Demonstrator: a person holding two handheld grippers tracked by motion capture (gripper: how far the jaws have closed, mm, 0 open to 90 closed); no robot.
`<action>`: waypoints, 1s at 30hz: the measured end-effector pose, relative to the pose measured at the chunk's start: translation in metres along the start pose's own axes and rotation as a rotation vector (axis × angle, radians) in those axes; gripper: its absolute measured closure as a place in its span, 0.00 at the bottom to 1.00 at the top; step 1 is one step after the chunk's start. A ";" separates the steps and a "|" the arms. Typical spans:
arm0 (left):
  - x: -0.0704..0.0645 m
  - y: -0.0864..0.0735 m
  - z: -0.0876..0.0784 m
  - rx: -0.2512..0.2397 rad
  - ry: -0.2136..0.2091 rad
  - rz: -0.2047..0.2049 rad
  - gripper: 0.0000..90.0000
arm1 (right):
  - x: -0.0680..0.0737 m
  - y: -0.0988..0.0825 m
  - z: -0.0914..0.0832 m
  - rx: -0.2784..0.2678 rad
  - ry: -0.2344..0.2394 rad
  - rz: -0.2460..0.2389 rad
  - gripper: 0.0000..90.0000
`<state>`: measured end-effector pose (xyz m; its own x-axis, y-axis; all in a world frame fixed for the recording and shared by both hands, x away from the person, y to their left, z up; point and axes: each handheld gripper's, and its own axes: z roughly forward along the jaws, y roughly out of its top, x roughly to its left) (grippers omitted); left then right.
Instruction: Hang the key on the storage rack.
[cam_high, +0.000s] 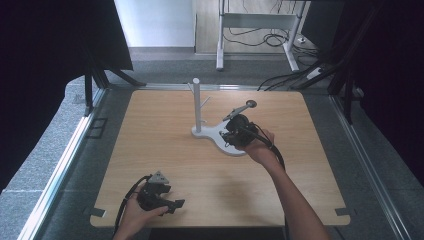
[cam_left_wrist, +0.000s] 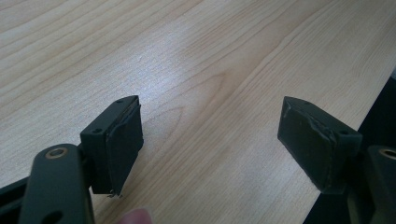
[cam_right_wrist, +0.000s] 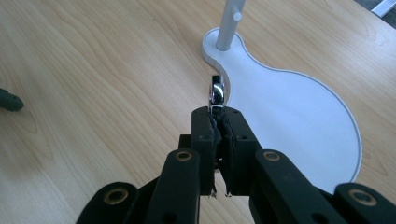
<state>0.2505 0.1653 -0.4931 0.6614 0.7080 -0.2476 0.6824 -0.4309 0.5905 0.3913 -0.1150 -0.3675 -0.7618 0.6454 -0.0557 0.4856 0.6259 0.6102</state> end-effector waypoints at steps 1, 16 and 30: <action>0.000 0.000 0.000 0.000 0.000 0.000 0.25 | 0.000 0.001 0.000 -0.001 -0.002 0.000 0.94; 0.000 0.000 0.000 -0.001 -0.001 -0.001 0.25 | 0.000 0.014 0.007 0.006 -0.012 -0.001 0.94; 0.001 0.000 -0.002 -0.005 -0.001 -0.002 0.25 | 0.002 0.026 0.015 0.007 0.008 -0.004 0.94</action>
<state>0.2503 0.1668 -0.4921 0.6601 0.7086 -0.2493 0.6823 -0.4267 0.5936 0.4087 -0.0909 -0.3638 -0.7670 0.6395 -0.0518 0.4855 0.6313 0.6048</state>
